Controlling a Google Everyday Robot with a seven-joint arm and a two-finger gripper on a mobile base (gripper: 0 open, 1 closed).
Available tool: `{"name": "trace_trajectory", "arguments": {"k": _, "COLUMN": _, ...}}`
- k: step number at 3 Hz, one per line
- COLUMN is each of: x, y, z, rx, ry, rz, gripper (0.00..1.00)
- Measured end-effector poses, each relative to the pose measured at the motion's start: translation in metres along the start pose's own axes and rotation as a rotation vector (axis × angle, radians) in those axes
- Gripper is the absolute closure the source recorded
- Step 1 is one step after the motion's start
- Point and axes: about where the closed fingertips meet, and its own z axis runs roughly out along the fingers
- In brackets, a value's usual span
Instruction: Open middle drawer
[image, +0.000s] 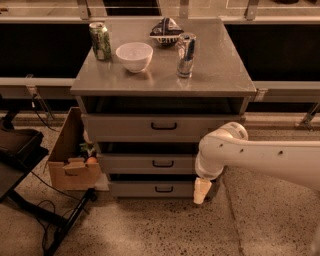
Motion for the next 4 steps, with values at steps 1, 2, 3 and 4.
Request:
{"name": "trace_trajectory", "arguments": {"k": 1, "x": 0.011, "y": -0.03, "z": 0.058, "rx": 0.023, "ry": 0.049, "rz": -0.013, "gripper": 0.0}}
{"name": "trace_trajectory", "arguments": {"k": 2, "x": 0.016, "y": -0.046, "z": 0.088, "rx": 0.03, "ry": 0.073, "rz": -0.016, "gripper": 0.0}}
{"name": "trace_trajectory", "arguments": {"k": 3, "x": 0.014, "y": -0.058, "z": 0.109, "rx": 0.029, "ry": 0.07, "rz": -0.013, "gripper": 0.0}}
{"name": "trace_trajectory", "arguments": {"k": 4, "x": 0.008, "y": -0.07, "z": 0.118, "rx": 0.022, "ry": 0.081, "rz": -0.016, "gripper": 0.0}}
